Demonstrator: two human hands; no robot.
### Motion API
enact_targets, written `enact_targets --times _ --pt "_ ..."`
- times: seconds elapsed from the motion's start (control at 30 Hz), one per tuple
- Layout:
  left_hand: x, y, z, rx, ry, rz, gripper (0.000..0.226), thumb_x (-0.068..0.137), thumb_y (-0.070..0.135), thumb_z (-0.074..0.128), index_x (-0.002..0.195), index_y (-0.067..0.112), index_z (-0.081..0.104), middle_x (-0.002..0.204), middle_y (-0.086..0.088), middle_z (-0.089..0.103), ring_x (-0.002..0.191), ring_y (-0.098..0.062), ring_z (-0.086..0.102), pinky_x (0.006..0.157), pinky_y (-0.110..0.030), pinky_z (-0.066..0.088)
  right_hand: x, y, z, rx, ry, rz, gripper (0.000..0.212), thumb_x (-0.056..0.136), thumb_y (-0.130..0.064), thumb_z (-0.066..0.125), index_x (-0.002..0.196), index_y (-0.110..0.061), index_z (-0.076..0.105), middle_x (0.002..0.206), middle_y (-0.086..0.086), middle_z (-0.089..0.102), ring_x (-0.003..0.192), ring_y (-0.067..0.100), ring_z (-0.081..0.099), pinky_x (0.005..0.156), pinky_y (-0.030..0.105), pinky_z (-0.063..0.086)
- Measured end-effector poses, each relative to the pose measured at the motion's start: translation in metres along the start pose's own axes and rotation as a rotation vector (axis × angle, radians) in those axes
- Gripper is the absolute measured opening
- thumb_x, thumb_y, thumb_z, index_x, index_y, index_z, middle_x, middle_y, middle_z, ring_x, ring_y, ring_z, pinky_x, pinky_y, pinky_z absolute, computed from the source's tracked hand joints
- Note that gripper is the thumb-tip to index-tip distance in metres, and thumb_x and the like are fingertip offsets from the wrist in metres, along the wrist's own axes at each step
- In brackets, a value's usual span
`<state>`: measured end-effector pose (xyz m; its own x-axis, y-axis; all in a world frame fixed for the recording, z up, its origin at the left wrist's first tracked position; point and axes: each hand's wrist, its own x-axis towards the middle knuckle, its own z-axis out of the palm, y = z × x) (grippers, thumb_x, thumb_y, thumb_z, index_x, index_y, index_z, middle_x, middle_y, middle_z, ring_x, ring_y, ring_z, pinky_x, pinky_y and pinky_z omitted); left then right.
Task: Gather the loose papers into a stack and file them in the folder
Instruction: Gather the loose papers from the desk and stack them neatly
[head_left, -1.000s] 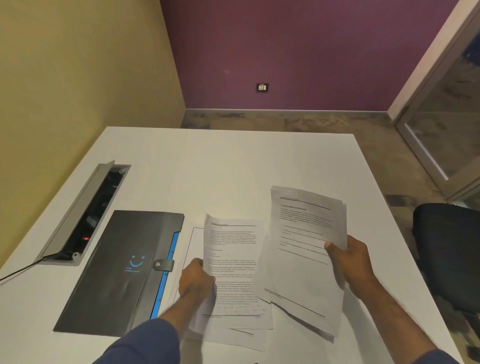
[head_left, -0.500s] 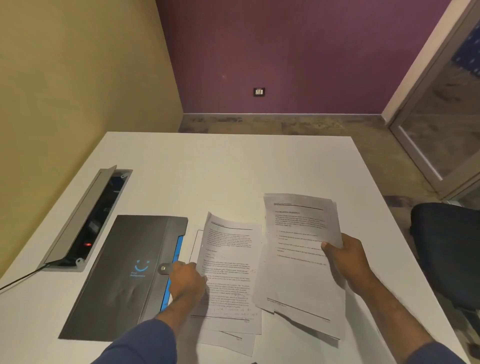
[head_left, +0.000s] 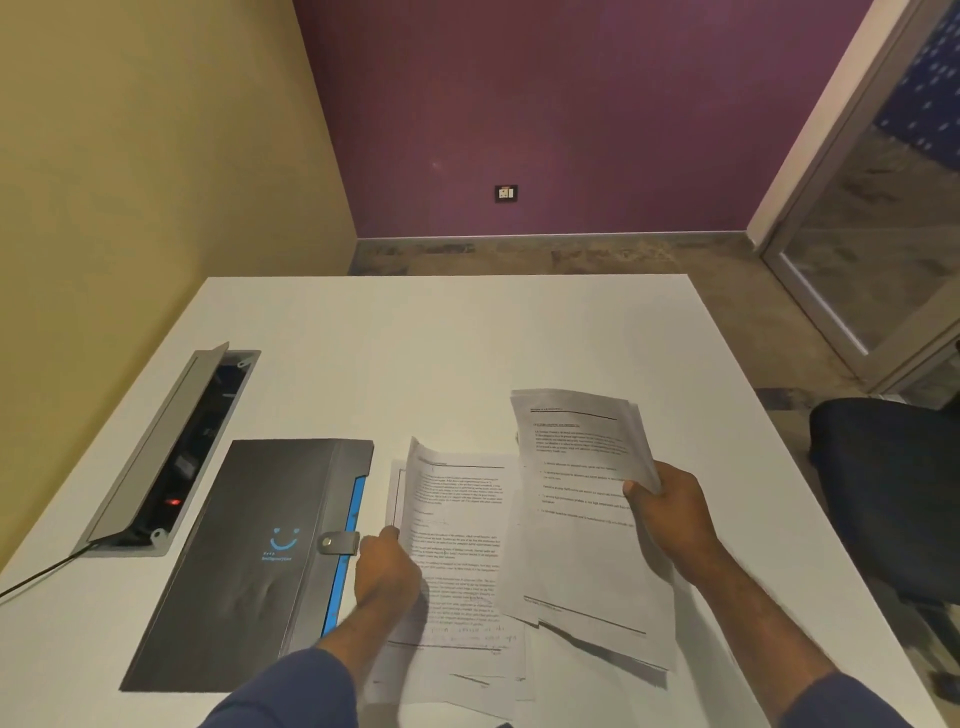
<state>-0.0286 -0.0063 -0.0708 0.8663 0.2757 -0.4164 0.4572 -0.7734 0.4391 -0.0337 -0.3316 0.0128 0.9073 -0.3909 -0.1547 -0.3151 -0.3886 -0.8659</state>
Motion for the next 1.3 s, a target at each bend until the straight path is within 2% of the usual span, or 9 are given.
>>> enact_targets --times 0.2,0.33,0.43,0.63,0.77,0.83,0.97,1.1,1.3 --pt "0.001 0.015 -0.041 -0.132 0.205 0.258 0.021 0.094 0.002 0.046 0.099 0.013 0.062 0.075 0.006 0.059 0.064 -0.008 0.056 0.048 -0.021 0.037 0.001 0.003 -0.007 -0.022 0.04 -0.004 0.021 0.088 -0.006 0.061 0.108 -0.006 0.069 0.09 0.004 0.069 0.08 0.022 0.064 0.07 0.027 0.045" --pt "-0.004 0.032 -0.081 -0.196 0.33 0.498 0.036 0.091 -0.002 0.05 0.113 0.024 0.064 0.102 0.006 0.071 0.087 -0.015 0.064 0.076 -0.027 0.047 0.001 0.004 -0.007 -0.005 0.058 0.011 0.018 0.087 -0.004 0.06 0.103 -0.005 0.069 0.083 0.001 0.068 0.071 0.014 0.062 0.061 0.024 0.044" --pt "-0.007 0.047 -0.108 -0.264 0.367 0.616 0.046 0.094 0.001 0.055 0.129 0.031 0.052 0.111 0.006 0.066 0.088 -0.011 0.064 0.078 -0.026 0.055 0.0 0.002 -0.006 0.023 0.068 0.024 0.017 0.087 -0.004 0.06 0.101 -0.005 0.069 0.081 0.001 0.066 0.069 0.014 0.06 0.059 0.022 0.043" --pt "-0.027 0.075 -0.151 -0.723 0.12 0.711 0.078 0.091 0.029 0.065 0.148 0.051 0.017 0.119 0.049 0.048 0.115 0.017 0.054 0.078 -0.01 0.052 0.0 -0.01 -0.003 0.093 0.072 0.02 0.022 0.086 -0.003 0.061 0.107 -0.007 0.068 0.091 0.005 0.069 0.076 0.016 0.064 0.063 0.022 0.047" --pt "-0.032 0.084 -0.164 -0.822 -0.002 0.77 0.062 0.094 0.021 0.064 0.145 0.04 0.036 0.135 0.011 0.059 0.122 -0.015 0.061 0.088 -0.031 0.058 0.0 -0.019 -0.002 0.221 0.069 0.068 0.022 0.085 -0.001 0.061 0.104 -0.01 0.068 0.09 0.005 0.07 0.08 0.018 0.066 0.064 0.024 0.049" --pt "-0.032 0.088 -0.162 -0.887 -0.099 0.749 0.046 0.093 0.015 0.064 0.135 0.029 0.052 0.127 0.003 0.068 0.116 -0.018 0.066 0.086 -0.027 0.059 0.0 -0.023 -0.002 0.291 0.055 0.11 0.028 0.086 -0.002 0.063 0.114 -0.005 0.065 0.098 0.011 0.069 0.088 0.028 0.065 0.075 0.031 0.051" --pt "-0.027 0.095 -0.14 -0.924 -0.153 0.517 0.033 0.09 0.01 0.069 0.122 0.016 0.062 0.114 -0.004 0.074 0.105 -0.023 0.071 0.085 -0.034 0.059 -0.006 -0.042 -0.002 0.458 -0.073 0.125 0.032 0.086 -0.005 0.069 0.117 -0.006 0.066 0.103 0.007 0.072 0.078 0.013 0.07 0.066 0.024 0.056" --pt "-0.026 0.101 -0.111 -0.86 -0.187 0.33 0.028 0.074 0.015 0.071 0.102 0.019 0.066 0.095 0.005 0.079 0.088 -0.015 0.075 0.067 -0.024 0.06 -0.013 -0.064 -0.005 0.614 -0.246 0.105 0.031 0.083 -0.005 0.071 0.113 -0.012 0.07 0.108 0.009 0.075 0.099 0.026 0.072 0.084 0.039 0.059" --pt "-0.023 0.098 -0.093 -0.838 -0.289 0.317 0.048 0.075 0.023 0.079 0.121 0.02 0.064 0.117 -0.001 0.074 0.108 -0.024 0.07 0.097 -0.047 0.054 -0.016 -0.075 -0.011 0.731 -0.349 0.21 0.031 0.083 0.003 0.06 0.098 -0.017 0.077 0.101 0.012 0.076 0.091 0.034 0.073 0.07 0.043 0.061"
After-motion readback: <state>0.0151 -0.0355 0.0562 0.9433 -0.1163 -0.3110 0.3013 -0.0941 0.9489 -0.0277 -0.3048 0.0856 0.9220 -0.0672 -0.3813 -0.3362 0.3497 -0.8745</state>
